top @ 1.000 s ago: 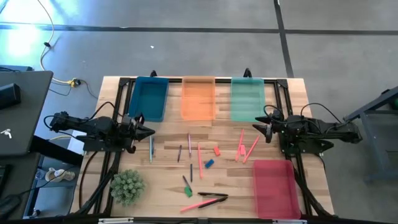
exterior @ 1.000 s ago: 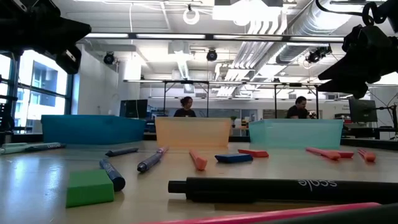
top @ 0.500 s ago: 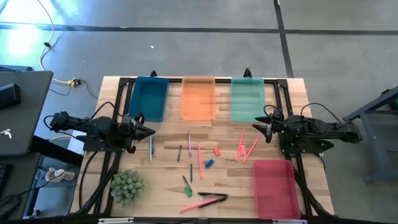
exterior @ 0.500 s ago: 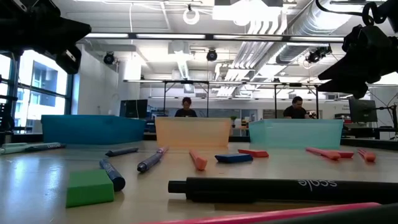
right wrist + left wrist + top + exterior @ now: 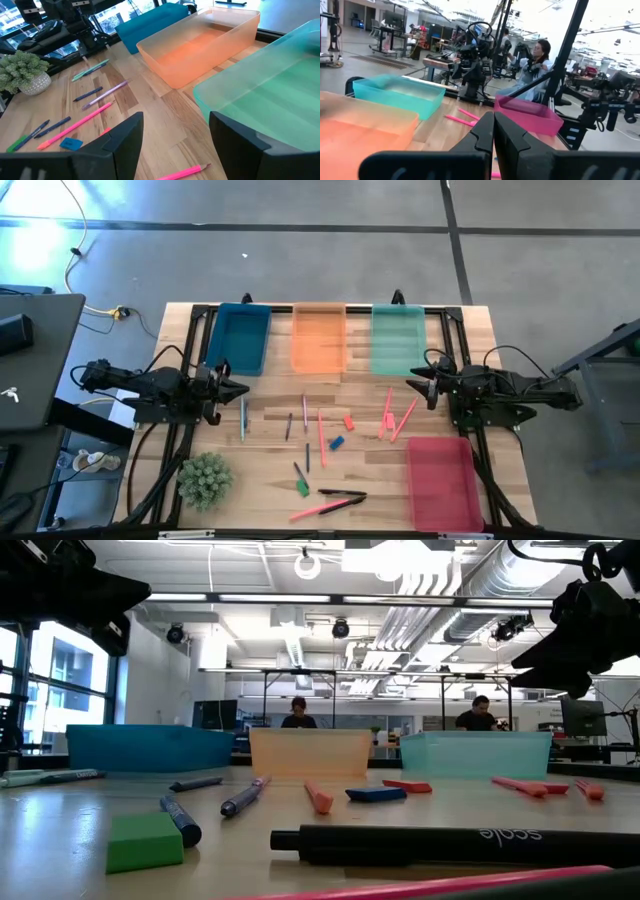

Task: Sort crayons/erasers/pens/pencils in bins
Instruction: Put the top left blue crayon into the blue bin

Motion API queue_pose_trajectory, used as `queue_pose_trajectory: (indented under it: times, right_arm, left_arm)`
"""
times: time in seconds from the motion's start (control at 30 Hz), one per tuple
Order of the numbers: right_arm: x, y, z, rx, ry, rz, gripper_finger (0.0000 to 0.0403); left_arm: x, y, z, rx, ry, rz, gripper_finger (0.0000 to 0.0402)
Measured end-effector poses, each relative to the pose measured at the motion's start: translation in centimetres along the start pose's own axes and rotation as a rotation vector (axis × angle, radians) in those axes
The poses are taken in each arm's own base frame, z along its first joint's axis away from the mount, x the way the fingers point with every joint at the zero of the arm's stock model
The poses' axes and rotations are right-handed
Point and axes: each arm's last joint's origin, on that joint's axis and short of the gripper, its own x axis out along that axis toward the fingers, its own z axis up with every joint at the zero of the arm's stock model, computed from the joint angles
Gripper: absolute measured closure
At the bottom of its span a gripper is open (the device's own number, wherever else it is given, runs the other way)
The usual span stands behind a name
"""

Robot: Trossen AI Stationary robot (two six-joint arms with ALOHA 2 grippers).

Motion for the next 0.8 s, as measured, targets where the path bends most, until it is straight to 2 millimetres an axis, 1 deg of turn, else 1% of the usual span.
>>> queue_pose_trajectory:
  times: [0.4, 0.63, 0.8]
  right_arm:
    - [0.00, 0.00, 0.00, 0.000, 0.000, -0.001, 0.0183]
    - [0.00, 0.00, 0.00, 0.000, 0.000, 0.000, 0.0183]
    - [0.00, 0.00, 0.00, 0.000, 0.000, 0.000, 0.0183]
  left_arm:
    - [0.00, -0.02, 0.05, -0.010, -0.005, -0.004, 0.0401]
    - [0.00, 0.04, 0.08, -0.089, -0.012, 0.017, 0.0401]
    - [0.00, 0.13, 0.12, -0.214, -0.025, 0.048, 0.0401]
